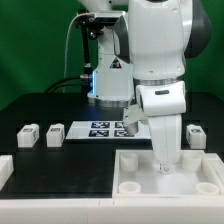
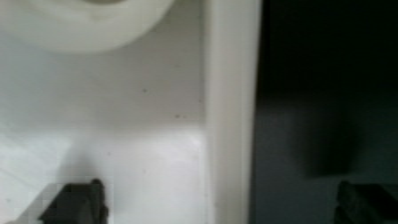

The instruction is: Assemble one leg

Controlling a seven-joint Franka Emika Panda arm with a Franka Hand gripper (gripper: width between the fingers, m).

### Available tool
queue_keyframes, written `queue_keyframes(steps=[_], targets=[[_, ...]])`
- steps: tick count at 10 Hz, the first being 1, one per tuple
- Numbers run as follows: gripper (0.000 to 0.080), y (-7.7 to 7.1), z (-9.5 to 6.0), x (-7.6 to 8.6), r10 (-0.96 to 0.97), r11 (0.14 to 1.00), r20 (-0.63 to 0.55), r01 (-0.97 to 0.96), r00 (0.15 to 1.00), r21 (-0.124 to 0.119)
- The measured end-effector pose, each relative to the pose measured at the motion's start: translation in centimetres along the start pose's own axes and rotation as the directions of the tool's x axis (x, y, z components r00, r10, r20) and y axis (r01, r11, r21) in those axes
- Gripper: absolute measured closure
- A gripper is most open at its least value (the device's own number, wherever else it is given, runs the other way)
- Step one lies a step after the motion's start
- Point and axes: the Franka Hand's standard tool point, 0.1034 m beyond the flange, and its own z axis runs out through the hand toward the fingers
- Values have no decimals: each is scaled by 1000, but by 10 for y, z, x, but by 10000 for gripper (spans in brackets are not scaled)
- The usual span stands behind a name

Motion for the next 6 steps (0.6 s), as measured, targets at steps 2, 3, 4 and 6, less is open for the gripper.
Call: queue_keyframes(steps=[2, 3, 4, 6], targets=[[150, -5, -25, 11, 139, 990, 5, -139, 990, -30], [150, -11, -35, 21, 191, 981, 5, -190, 982, -42], [150, -17, -43, 32, 334, 941, -3, -334, 942, -50], [150, -22, -54, 62, 585, 809, -20, -585, 811, -48]])
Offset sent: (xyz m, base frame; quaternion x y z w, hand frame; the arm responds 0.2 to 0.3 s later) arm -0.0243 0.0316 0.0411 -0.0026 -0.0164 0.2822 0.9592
